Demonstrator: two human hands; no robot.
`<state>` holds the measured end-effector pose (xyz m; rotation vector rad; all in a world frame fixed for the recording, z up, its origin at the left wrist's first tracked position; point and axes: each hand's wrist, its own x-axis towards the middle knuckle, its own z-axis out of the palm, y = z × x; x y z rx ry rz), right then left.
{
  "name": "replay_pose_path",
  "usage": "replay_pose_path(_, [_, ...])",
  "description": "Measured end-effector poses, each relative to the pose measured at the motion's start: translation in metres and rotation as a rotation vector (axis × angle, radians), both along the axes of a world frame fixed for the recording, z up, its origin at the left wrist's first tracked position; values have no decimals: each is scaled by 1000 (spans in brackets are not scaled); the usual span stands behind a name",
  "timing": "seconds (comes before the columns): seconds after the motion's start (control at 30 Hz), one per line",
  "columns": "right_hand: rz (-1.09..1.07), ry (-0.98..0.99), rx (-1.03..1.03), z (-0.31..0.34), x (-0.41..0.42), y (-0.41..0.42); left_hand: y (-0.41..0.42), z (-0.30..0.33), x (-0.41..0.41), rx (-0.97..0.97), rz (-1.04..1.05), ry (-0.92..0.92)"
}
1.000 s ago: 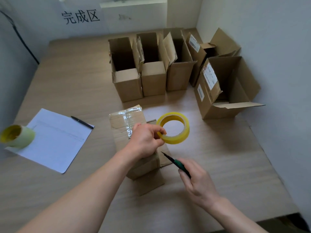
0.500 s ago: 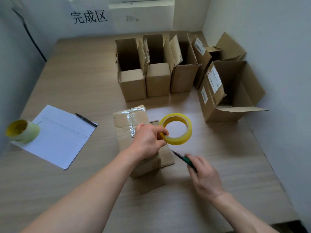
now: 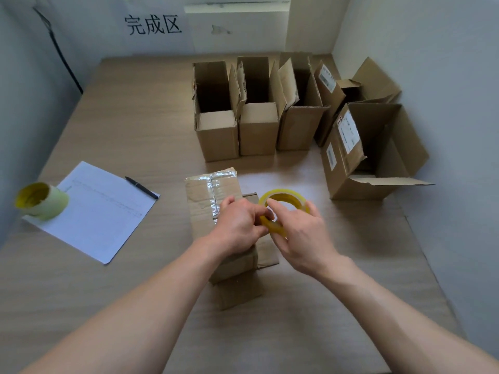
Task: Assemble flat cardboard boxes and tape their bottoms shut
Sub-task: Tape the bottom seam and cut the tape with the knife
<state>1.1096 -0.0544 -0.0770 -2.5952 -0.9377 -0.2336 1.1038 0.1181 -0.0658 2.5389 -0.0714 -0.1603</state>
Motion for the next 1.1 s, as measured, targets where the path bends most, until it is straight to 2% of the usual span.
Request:
replay_pose_path(0.13, [12,321,-55,2,7,8,1,-3,-2,-30,14,-15])
replay_pose_path(0.3, [-71,506,-32,3,13,21,4,-7,-6,-2,2,-25])
replay_pose_path(0.47, [-122,651,24,1,22,28,8,-9,-16,66,-119,-112])
replay_pose_path(0.6, [-101,658,-14,-3,23,28,10,-4,-24,146,-218,-160])
replay_pose_path(0.7, [-76,623,-46,-5,27,29,6,-5,-29,244,-214,-149])
replay_pose_path(0.8, [-46,518,-49,-9,30,29,2,-5,-30,280,-195,-148])
replay_pose_path(0.87, [-36,361,-108,-11,31,26,1,-6,-31,284,-187,-144])
replay_pose_path(0.93, [-51,286,-176,-11,34,17,2,-8,-33,275,-170,-153])
replay_pose_path(1.1, [-61,336,-121,-3,34,-13,5,-12,-33,212,-151,-158])
